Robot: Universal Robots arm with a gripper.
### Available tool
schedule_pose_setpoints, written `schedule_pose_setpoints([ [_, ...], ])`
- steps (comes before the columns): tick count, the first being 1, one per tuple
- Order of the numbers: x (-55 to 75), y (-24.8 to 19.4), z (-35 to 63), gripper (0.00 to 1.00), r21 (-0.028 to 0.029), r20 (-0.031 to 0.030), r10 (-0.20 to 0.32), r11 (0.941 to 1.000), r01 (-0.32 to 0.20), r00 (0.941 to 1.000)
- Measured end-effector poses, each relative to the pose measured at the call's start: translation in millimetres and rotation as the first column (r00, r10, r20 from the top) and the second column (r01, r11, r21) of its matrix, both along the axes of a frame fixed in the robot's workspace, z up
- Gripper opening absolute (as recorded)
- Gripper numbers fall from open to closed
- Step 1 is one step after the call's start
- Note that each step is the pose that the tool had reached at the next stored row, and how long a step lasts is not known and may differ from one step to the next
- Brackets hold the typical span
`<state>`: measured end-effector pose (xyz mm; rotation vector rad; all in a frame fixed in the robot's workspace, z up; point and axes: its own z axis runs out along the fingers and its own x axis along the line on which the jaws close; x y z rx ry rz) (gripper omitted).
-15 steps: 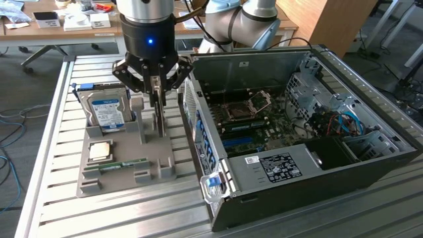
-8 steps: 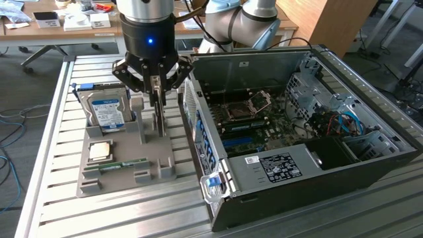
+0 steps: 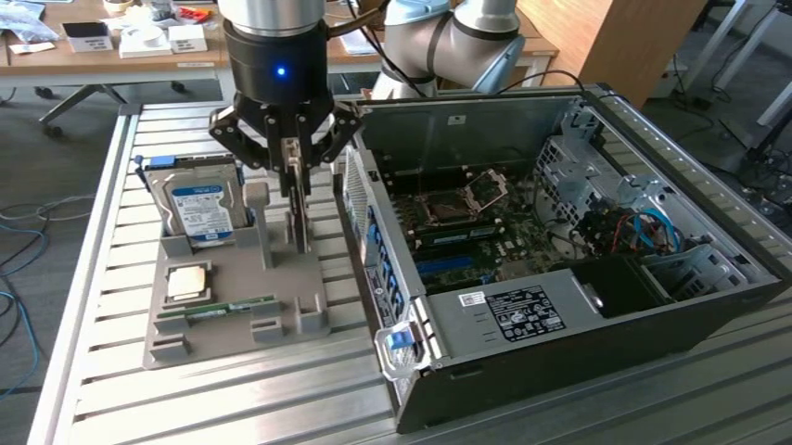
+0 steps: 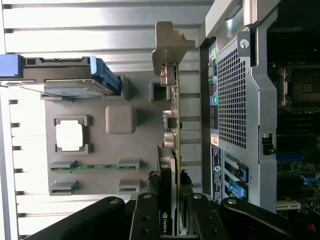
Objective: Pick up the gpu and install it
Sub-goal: 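Pick up the gpu and move the gpu toward the slot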
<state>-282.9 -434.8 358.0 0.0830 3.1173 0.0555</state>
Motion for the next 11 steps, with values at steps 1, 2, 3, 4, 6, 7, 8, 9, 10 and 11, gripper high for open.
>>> schedule_pose_setpoints([
  [1,0.0,0.0,0.2,0.27,0.0,0.0,0.0,1.0,0.0,1.0],
  [2,0.0,0.0,0.5,0.27,-0.0001,-0.0002,0.0,1.0,0.0,1.0],
  [3,0.0,0.0,0.6,0.27,0.0,-0.0001,0.0,1.0,0.0,1.0],
  [4,0.0,0.0,0.9,0.27,0.0,-0.0002,0.0,1.0,0.0,1.0],
  [6,0.0,0.0,1.8,0.27,-0.0002,-0.0003,0.0,1.0,0.0,1.0],
  [7,0.0,0.0,2.5,0.27,-0.0002,-0.0003,0.0,1.0,0.0,1.0],
  [8,0.0,0.0,3.4,0.27,-0.0002,-0.0003,0.0,1.0,0.0,1.0],
  [9,0.0,0.0,4.5,0.27,-0.0001,-0.0002,0.0,1.0,0.0,1.0],
  [10,0.0,0.0,5.7,0.27,-0.0001,-0.0002,0.0,1.0,0.0,1.0],
  [11,0.0,0.0,7.0,0.27,-0.0001,-0.0002,0.0,1.0,0.0,1.0],
])
